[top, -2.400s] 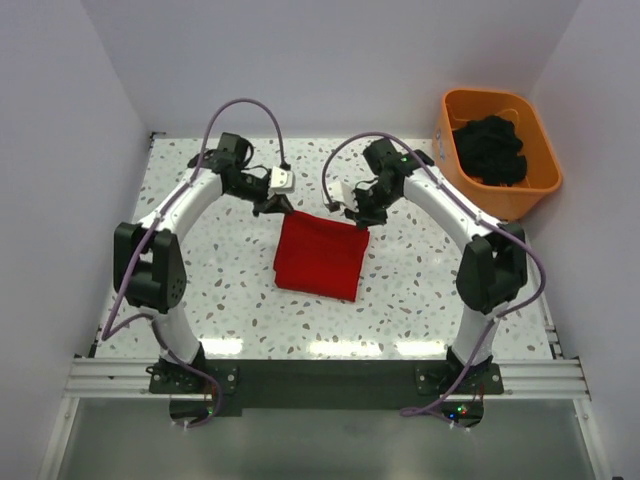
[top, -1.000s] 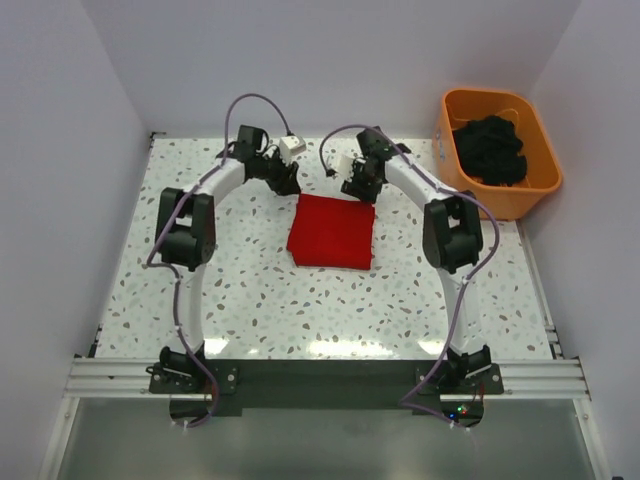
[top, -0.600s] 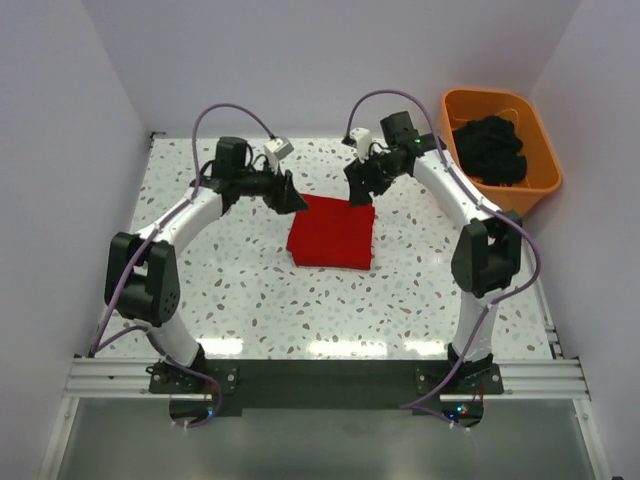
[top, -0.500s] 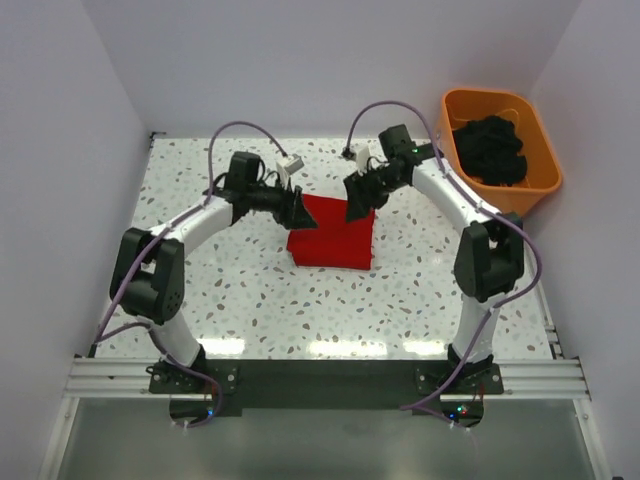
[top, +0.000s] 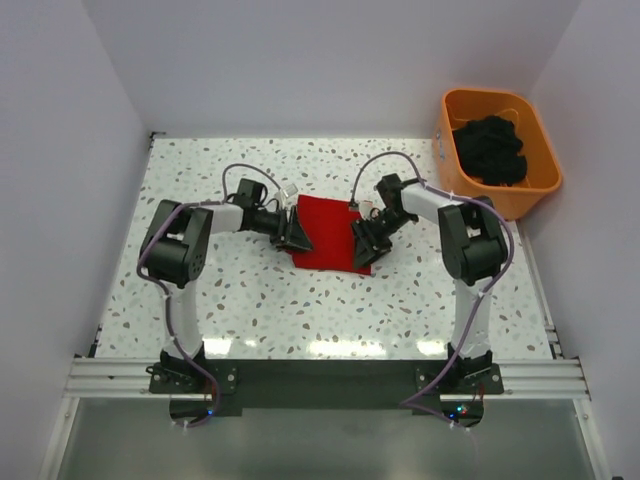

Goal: Fold and stack the t-shirts
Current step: Fold the tshirt, then neatly place the folded tshirt to the corner

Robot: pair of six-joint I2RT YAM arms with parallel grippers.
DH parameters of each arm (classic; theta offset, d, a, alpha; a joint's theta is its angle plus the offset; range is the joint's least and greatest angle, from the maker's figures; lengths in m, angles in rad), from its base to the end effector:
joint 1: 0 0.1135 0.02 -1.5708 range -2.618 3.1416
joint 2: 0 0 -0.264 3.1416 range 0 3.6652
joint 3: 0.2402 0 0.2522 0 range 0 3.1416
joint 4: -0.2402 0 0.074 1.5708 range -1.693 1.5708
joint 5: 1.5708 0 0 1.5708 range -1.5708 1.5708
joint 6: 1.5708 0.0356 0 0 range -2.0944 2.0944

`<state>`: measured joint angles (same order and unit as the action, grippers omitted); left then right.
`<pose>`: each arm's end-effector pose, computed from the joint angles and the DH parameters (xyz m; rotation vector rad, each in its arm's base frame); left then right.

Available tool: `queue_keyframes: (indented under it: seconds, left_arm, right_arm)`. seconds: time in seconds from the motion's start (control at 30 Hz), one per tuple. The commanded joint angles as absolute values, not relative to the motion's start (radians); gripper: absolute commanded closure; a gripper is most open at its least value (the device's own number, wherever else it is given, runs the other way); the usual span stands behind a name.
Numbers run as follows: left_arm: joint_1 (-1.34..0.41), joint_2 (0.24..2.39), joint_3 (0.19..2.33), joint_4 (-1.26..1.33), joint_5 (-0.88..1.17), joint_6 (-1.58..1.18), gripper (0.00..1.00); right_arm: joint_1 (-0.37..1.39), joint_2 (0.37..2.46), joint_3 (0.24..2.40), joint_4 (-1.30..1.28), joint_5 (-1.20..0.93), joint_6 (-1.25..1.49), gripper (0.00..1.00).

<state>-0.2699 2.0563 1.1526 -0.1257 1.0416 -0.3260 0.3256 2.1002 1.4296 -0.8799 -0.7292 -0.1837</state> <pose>0.3670 -0.1334 0.1128 0.3275 2.5087 -1.5736 0.3568 0.1455 0.1356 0.7428 -2.8092 -1.1083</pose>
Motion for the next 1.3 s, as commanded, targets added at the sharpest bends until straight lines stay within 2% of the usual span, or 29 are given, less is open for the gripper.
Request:
queue_keyframes:
  seconds: [0.0, 0.17, 0.3, 0.4, 0.53, 0.57, 0.6, 0.7, 0.87, 1.0, 1.13, 1.27]
  left_arm:
    - [-0.227, 1.99, 1.124, -0.176, 1.012, -0.27, 0.38]
    - [-0.216, 1.728, 1.101, -0.256, 0.939, -0.065, 0.28]
    - [-0.18, 1.594, 1.08, -0.261, 0.742, -0.052, 0.2]
    - [-0.153, 1.542, 1.097, -0.255, 0.625, -0.075, 0.0]
    - [-0.199, 1.519, 1.12, -0.226, 0.539, -0.049, 0.0]
    - [-0.274, 1.517, 1.124, -0.221, 0.49, -0.037, 0.0]
    - [-0.376, 1.522, 1.135, -0.203, 0.337, -0.035, 0.0]
    - [-0.503, 1.574, 1.19, -0.212, 0.131, -0.057, 0.0]
    - [-0.693, 1.744, 1.258, -0.153, -0.039, -0.224, 0.0]
    - [-0.742, 1.934, 1.449, -0.254, -0.142, -0.373, 0.0]
    - [-0.742, 2.109, 1.558, -0.336, -0.17, -0.422, 0.0]
    - [-0.651, 2.192, 1.591, -0.472, -0.127, -0.407, 0.0]
  right_arm:
    - [0.278, 2.053, 1.457, -0.905, -0.532, -0.264, 0.5]
    - [0.285, 1.895, 1.54, -0.908, -0.389, -0.252, 0.46]
    - [0.347, 1.827, 1.589, -0.795, -0.234, -0.187, 0.35]
    - [0.432, 1.847, 1.615, -0.741, -0.108, -0.155, 0.32]
    - [0.459, 1.871, 1.634, -0.733, -0.077, -0.1, 0.29]
    - [0.456, 1.868, 1.638, -0.736, -0.058, -0.088, 0.27]
    - [0.437, 1.859, 1.644, -0.744, -0.042, -0.077, 0.19]
    - [0.385, 1.83, 1.658, -0.772, -0.046, -0.066, 0.01]
    - [0.278, 1.72, 1.593, -0.788, -0.012, -0.116, 0.01]
    - [0.242, 1.672, 1.551, -0.811, -0.005, -0.14, 0.01]
    - [0.23, 1.628, 1.506, -0.811, -0.011, -0.15, 0.01]
    - [0.226, 1.621, 1.499, -0.811, -0.009, -0.179, 0.01]
